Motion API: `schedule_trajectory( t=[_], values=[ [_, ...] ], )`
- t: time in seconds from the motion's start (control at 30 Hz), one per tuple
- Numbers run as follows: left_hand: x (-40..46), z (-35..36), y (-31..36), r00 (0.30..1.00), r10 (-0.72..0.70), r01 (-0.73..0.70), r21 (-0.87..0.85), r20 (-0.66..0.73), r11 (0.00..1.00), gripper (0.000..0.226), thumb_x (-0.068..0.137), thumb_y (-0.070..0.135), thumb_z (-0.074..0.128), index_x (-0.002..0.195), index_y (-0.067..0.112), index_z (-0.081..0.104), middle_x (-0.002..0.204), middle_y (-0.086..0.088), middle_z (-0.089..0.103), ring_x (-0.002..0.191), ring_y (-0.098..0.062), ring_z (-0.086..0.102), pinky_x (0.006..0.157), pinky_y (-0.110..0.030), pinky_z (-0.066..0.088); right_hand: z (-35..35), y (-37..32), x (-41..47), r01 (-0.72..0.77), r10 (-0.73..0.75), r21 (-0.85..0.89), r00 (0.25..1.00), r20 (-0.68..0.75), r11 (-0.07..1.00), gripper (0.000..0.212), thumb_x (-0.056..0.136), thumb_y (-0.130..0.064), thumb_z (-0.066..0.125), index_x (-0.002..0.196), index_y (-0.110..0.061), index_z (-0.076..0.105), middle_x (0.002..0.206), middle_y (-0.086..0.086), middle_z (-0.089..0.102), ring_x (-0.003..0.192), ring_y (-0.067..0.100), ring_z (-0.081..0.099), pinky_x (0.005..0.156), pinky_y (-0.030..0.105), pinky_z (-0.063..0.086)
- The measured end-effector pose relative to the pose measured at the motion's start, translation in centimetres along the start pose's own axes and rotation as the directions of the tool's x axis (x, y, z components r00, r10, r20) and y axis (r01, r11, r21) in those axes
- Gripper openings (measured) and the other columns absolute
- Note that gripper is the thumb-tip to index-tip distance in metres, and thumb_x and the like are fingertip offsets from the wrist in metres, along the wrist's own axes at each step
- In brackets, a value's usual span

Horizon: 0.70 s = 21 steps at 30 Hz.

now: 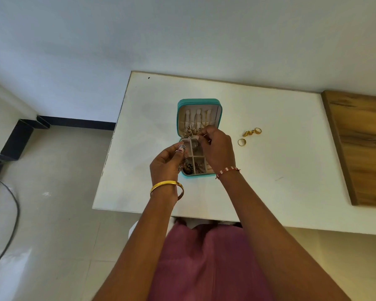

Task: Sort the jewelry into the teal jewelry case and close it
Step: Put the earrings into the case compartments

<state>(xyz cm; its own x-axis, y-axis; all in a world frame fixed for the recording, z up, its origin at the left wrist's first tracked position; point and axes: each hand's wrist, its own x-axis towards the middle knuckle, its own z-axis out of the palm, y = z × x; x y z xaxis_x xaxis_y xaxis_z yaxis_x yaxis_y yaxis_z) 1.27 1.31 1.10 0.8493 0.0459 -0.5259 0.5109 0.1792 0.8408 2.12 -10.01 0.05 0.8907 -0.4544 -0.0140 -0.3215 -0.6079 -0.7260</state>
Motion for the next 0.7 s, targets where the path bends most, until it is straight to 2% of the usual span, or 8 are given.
schedule_trajectory(
  t=[0.1, 0.27, 0.33, 0.4, 0.47, 0.57, 0.63, 0.7],
  values=[
    [-0.3, -0.2, 0.0, 1.000, -0.002, 0.002, 0.002, 0.012, 1.000, 0.018, 0.083, 0.008, 0.060, 0.098, 0.016, 0.065, 0.100, -0.009, 0.067, 0.094, -0.026, 0.064, 0.087, -0.034, 0.052, -0.1, 0.3, 0.2, 0.037, -0.037, -0.038, 0.999, 0.012, 0.999, 0.018, 0.087, -0.020, 0.061, 0.098, -0.007, 0.065, 0.100, 0.013, 0.069, 0.089, 0.027, 0.064, 0.077, 0.031, 0.052],
    [-1.1, -0.6, -0.3, 0.999, -0.009, 0.010, -0.014, 0.053, 1.000, 0.025, 0.082, 0.004, 0.060, 0.106, 0.008, 0.064, 0.098, -0.011, 0.066, 0.093, -0.026, 0.063, 0.088, -0.034, 0.052, -1.7, 0.5, -0.2, -0.001, 0.010, 0.085, 0.995, -0.104, 0.996, 0.019, 0.085, -0.016, 0.062, 0.099, -0.005, 0.069, 0.099, 0.010, 0.070, 0.085, 0.012, 0.059, 0.064, 0.001, 0.036],
    [-1.7, -0.7, -0.7, 0.997, -0.001, 0.002, -0.022, 0.078, 1.000, 0.026, 0.082, 0.003, 0.059, 0.107, 0.009, 0.063, 0.097, -0.011, 0.066, 0.087, -0.023, 0.063, 0.081, -0.027, 0.055, -2.8, 0.4, -1.3, -0.037, 0.057, 0.150, 0.990, -0.132, 0.988, 0.016, 0.085, -0.015, 0.061, 0.095, -0.006, 0.070, 0.091, 0.006, 0.070, 0.071, 0.000, 0.055, 0.061, 0.000, 0.037],
    [-2.3, -0.6, -1.2, 0.995, 0.033, -0.034, 0.011, 0.094, 0.999, 0.026, 0.082, 0.001, 0.059, 0.106, 0.009, 0.064, 0.094, -0.009, 0.067, 0.081, -0.018, 0.064, 0.072, -0.018, 0.055, -3.6, 0.2, -3.2, -0.077, 0.092, 0.215, 0.994, -0.061, 0.973, 0.013, 0.086, -0.015, 0.060, 0.092, -0.011, 0.070, 0.080, -0.001, 0.067, 0.059, -0.006, 0.053, 0.056, 0.003, 0.038],
    [-2.7, -0.6, -1.8, 0.991, 0.071, -0.079, 0.065, 0.116, 0.995, 0.025, 0.081, -0.001, 0.060, 0.104, 0.007, 0.065, 0.081, -0.005, 0.069, 0.071, -0.010, 0.063, 0.068, -0.016, 0.055, -3.8, 0.0, -5.2, -0.106, 0.098, 0.262, 0.994, 0.042, 0.959, 0.013, 0.085, -0.017, 0.061, 0.093, -0.014, 0.070, 0.079, -0.005, 0.065, 0.061, -0.009, 0.054, 0.056, 0.006, 0.040],
    [-3.1, -0.6, -2.5, 0.976, 0.138, -0.168, 0.177, 0.168, 0.970, 0.024, 0.079, 0.000, 0.063, 0.098, 0.015, 0.066, 0.059, 0.016, 0.068, 0.060, 0.002, 0.061, 0.066, -0.011, 0.052, -3.3, 0.0, -7.3, -0.140, 0.114, 0.277, 0.988, 0.107, 0.951, 0.016, 0.084, -0.017, 0.063, 0.098, -0.013, 0.069, 0.088, -0.003, 0.065, 0.069, -0.003, 0.055, 0.059, 0.005, 0.041],
    [-3.4, -0.6, -2.7, 0.963, 0.184, -0.229, 0.240, 0.195, 0.943, 0.024, 0.079, 0.001, 0.063, 0.098, 0.016, 0.065, 0.056, 0.018, 0.066, 0.060, 0.006, 0.061, 0.064, -0.005, 0.048, -2.9, 0.1, -8.0, -0.132, 0.109, 0.253, 0.989, 0.101, 0.958, 0.017, 0.083, -0.014, 0.065, 0.098, -0.009, 0.069, 0.089, -0.001, 0.064, 0.071, 0.000, 0.055, 0.059, 0.002, 0.039],
    [-3.7, -0.7, -2.8, 0.958, 0.211, -0.258, 0.267, 0.194, 0.928, 0.026, 0.079, 0.002, 0.063, 0.100, 0.017, 0.064, 0.066, 0.012, 0.068, 0.062, 0.008, 0.062, 0.065, -0.003, 0.047, -2.7, 0.1, -8.2, -0.118, 0.099, 0.247, 0.991, 0.089, 0.962, 0.013, 0.082, -0.010, 0.066, 0.094, -0.007, 0.069, 0.088, 0.002, 0.064, 0.070, 0.001, 0.055, 0.058, 0.001, 0.039]
  ],
)
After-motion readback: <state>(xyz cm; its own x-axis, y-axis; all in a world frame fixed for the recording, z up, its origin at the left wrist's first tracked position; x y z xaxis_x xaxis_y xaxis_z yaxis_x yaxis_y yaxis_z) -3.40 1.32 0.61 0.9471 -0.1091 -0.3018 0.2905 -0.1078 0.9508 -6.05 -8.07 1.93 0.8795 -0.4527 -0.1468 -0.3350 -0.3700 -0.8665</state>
